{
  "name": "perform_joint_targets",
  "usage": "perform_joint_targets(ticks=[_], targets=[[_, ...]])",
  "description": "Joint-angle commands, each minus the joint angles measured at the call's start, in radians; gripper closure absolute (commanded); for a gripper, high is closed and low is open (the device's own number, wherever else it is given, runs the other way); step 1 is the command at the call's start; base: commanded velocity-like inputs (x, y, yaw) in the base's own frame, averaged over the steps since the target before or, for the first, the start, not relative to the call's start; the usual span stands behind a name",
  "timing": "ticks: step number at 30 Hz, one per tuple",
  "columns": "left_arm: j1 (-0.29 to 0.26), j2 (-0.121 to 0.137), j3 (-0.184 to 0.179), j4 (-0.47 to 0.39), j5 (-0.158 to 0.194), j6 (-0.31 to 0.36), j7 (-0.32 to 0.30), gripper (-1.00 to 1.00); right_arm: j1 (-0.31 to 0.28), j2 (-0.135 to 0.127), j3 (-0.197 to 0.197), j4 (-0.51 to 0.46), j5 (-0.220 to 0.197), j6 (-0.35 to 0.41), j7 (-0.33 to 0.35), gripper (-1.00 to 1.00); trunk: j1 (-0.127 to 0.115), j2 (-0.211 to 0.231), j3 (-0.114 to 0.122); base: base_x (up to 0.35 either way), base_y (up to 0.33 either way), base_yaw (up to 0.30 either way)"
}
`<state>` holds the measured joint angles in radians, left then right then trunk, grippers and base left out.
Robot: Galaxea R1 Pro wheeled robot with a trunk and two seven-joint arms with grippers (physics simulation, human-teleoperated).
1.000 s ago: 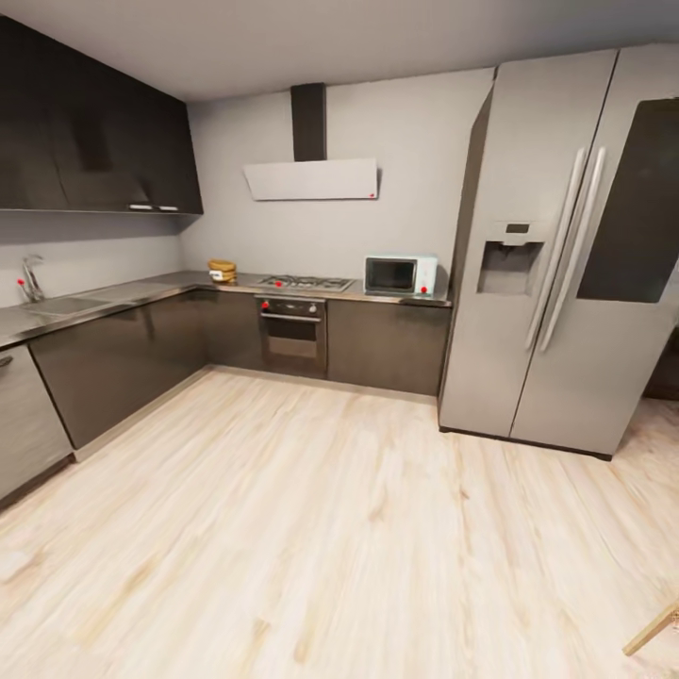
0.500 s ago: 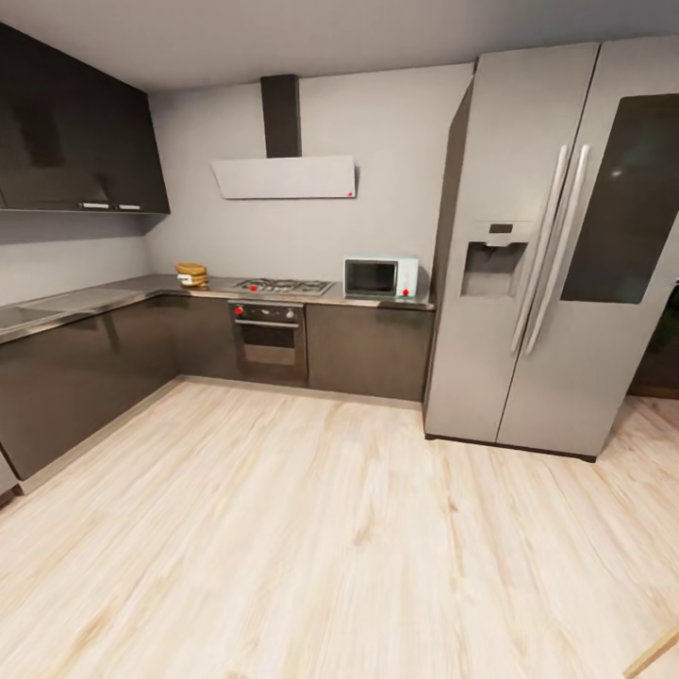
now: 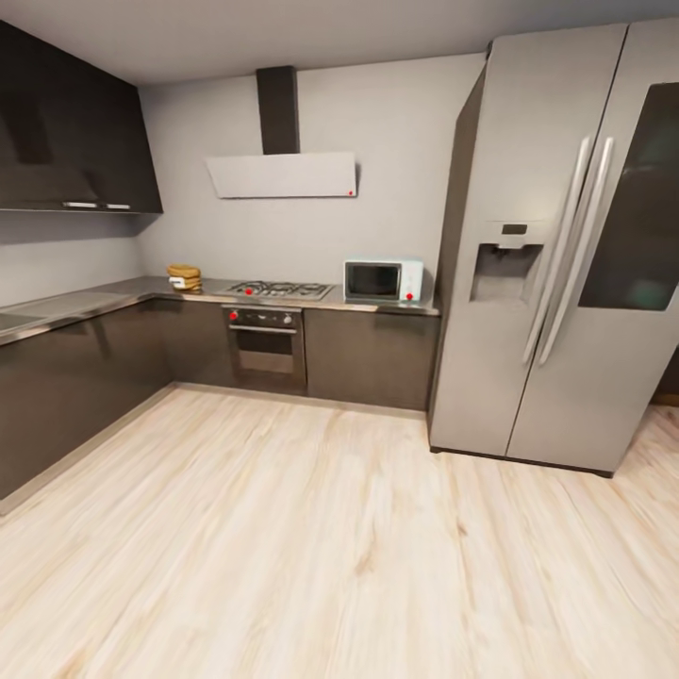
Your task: In the kitchen, take the popcorn bag from the countertop, put it into the microwave, and heat it until the popcorn is cooked so the cooked popcorn ends up inside the bag.
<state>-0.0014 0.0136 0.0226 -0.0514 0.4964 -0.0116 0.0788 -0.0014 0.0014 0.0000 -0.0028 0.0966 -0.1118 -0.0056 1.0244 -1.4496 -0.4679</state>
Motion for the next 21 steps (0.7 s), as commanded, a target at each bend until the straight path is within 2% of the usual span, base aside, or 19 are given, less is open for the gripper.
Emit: perform_joint_targets(ticks=[1, 21], targets=[[0.000, 0.000, 0.002, -0.001, 0.000, -0.001, 0.002, -1.00, 0.000, -0.001, -0.001, 0.000, 0.010, -0.002, -0.001, -1.00, 0.001, 0.000, -0.001, 0.325, 0.000, 0.000], [0.000, 0.000, 0.003, -0.001, 0.001, -0.001, 0.002, -1.00, 0.000, 0.000, -0.002, 0.000, 0.011, -0.002, -0.001, -1.00, 0.001, 0.000, -0.001, 0.325, 0.000, 0.000]])
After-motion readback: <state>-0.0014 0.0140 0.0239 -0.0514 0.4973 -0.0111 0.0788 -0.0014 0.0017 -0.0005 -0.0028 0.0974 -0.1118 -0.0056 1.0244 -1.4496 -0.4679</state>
